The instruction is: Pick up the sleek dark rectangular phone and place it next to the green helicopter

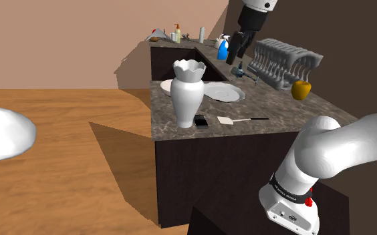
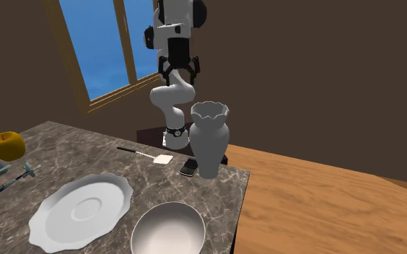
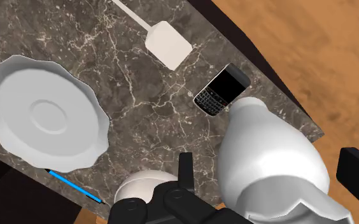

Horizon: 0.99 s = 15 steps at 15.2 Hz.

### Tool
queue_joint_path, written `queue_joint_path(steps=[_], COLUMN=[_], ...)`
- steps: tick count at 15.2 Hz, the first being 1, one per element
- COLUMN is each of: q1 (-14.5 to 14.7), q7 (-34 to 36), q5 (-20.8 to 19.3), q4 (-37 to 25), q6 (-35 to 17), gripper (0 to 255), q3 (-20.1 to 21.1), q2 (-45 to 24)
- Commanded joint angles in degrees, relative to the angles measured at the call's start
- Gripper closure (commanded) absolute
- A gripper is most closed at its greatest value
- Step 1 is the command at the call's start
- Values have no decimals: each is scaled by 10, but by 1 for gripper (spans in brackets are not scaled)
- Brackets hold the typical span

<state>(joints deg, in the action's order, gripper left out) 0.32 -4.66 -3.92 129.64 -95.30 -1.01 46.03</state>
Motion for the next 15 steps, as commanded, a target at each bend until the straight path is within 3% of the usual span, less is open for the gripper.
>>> queue_joint_path(steps=[1, 8, 15], q1=[0, -28, -53], q7=[0, 120, 247], q5=[0, 16, 35], q4=[0, 141, 246], q6=[0, -128, -271], gripper=[0, 0, 0], q3=[0, 42, 96], q2=[0, 12, -29])
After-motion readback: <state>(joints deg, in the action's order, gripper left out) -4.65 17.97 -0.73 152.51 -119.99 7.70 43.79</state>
